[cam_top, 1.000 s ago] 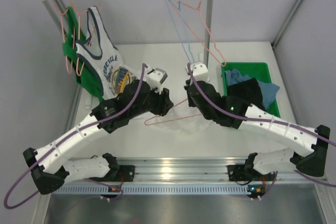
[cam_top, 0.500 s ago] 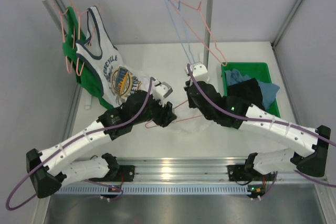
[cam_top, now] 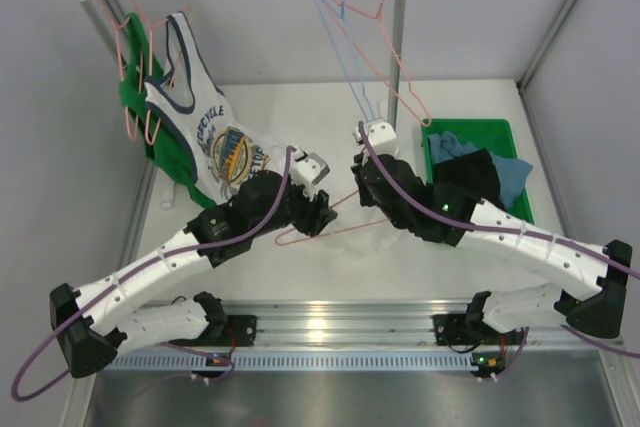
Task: Place the tank top on the hanger
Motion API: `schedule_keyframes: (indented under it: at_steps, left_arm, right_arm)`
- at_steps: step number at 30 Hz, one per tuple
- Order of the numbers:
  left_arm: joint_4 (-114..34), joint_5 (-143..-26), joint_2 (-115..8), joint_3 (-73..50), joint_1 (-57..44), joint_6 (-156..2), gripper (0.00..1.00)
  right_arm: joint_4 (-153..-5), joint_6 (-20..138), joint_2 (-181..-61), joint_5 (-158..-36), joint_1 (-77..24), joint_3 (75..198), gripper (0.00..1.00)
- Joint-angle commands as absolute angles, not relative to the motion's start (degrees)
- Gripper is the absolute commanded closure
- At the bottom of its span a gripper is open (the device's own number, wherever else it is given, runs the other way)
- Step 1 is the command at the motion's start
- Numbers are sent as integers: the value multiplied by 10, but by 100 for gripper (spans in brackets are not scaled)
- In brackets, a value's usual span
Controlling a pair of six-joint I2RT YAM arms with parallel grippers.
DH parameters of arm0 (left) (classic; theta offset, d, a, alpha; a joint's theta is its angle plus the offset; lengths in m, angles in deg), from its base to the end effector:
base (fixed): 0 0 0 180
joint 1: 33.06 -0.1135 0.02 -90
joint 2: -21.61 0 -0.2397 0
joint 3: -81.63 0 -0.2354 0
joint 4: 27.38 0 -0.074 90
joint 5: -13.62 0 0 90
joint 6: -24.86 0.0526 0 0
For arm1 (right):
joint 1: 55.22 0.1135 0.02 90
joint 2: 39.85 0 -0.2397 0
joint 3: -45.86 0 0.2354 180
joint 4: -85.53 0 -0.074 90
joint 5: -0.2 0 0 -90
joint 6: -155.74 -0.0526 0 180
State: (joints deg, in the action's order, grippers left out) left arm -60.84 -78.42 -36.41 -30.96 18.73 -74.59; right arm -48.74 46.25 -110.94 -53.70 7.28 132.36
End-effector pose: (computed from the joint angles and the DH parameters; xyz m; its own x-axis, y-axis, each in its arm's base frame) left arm 0.1475 -0.1904 0.3036 -0.3811 0.2188 -0.8983 0.7530 0.6372 -0.1642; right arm 0.1521 0.2250 0.3440 -0.3805 -0.1471 -0.9130 -0.3765 0.9264 0.0076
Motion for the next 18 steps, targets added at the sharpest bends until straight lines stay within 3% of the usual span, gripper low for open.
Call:
schedule_keyframes:
  at_steps: [1, 13, 16, 18]
  left_arm:
    - [-558, -769, -359, -317, 185, -721, 46]
    - [-479, -824, -374, -361, 179, -712, 48]
    - [-444, -833, -364, -382, 179, -721, 53]
    - [-431, -841, -362, -388, 178, -726, 62]
  right_arm:
    - [-499, 467, -1096, -538, 82, 1344, 100]
    - [-499, 467, -1097, -541, 82, 1348, 100]
    - [-497, 468, -1097, -539, 82, 1348, 100]
    - [-497, 468, -1096, -539, 82, 1349, 100]
